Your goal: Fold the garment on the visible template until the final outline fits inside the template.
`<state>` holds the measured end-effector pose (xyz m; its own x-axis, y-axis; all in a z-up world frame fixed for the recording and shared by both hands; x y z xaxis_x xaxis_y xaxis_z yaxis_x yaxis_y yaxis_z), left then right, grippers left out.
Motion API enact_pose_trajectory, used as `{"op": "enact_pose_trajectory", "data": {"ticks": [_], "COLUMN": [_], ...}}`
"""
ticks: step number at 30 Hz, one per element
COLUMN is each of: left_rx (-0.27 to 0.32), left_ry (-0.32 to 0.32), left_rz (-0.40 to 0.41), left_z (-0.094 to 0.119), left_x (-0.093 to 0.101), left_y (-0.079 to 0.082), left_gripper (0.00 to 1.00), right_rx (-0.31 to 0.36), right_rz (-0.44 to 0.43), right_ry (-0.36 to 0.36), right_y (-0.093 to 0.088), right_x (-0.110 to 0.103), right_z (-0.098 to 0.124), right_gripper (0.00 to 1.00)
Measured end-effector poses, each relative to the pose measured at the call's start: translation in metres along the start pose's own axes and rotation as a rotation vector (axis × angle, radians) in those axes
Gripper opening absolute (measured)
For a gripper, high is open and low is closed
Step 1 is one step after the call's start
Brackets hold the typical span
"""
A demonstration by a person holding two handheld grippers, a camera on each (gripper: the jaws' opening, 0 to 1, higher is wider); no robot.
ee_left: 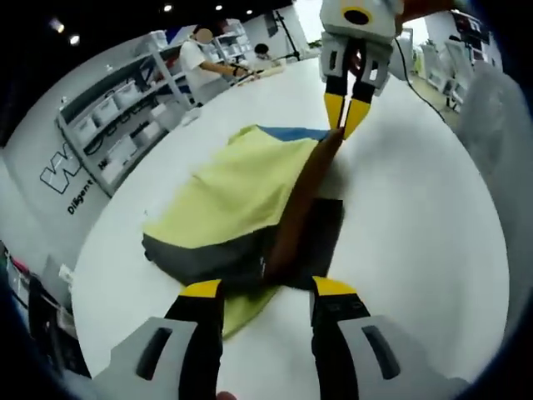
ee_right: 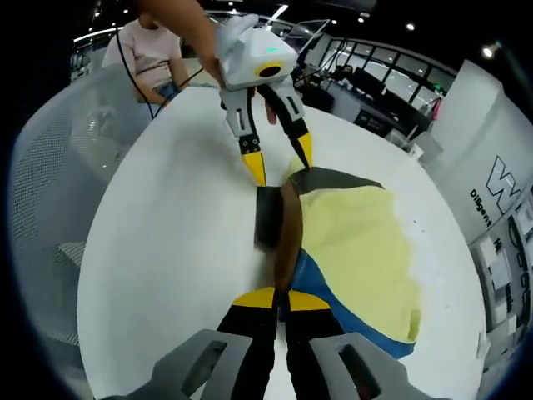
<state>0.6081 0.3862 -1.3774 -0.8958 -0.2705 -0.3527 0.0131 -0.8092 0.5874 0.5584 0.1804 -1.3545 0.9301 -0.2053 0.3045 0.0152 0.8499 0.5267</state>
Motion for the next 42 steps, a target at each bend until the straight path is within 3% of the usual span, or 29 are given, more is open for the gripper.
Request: {"op": "enact_pose_trajectory", "data": {"ticks": [11, 21, 29, 32, 37, 42], "left_rx": [-0.034, -0.014, 0.003, 0.019, -0.002, -0.014], "left_ry": [-0.02, -0.04, -0.079, -0.106, -0.141, -0.175], "left_rz": [-0.113, -0.115, -0.054, 0.033, 0.134, 0.153], "left_z": [-0.014, -0.013, 0.007, 0.021, 0.044, 0.064], "left_x": [-0.007, -0.009, -0.01, -0.008, -0.001, 0.015], "left_y": [0.007, 0.017, 0.03, 0.035, 0.04, 0.045], "left_gripper": [0.27, 0.02, 0.0, 0.0, 0.0, 0.0], "right_rx": [0.03, 0.055, 0.066, 0.066, 0.073, 0.069], "right_rz": [-0.008, -0.051, -0.099, -0.107, -0.111, -0.072], "right_ry": [-0.004, -0.03, -0.059, -0.059, -0.036, -0.025], "right_y": [0.004, 0.006, 0.009, 0.008, 0.011, 0.014], "right_x": [0.006, 0.015, 0.02, 0.018, 0.007, -0.009], "right_z": [0.01, 0.022, 0.038, 0.043, 0.052, 0.061], "right_gripper": [0.0, 0.0, 0.0, 0.0, 0.0, 0.0]}}
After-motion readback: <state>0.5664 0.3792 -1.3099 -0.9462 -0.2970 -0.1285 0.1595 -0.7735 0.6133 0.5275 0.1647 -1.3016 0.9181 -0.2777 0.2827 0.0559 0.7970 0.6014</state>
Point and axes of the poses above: the point that each gripper's makers call its tool centre point, and the gripper's own axes: z roughly backward along the fingers, x roughly to its right, y roughly out of its top, the point moved 7 cm from there along z, roughly backward along the fingers, and after that the axes turned 5 degrees about -x, right-handed, at the moved point
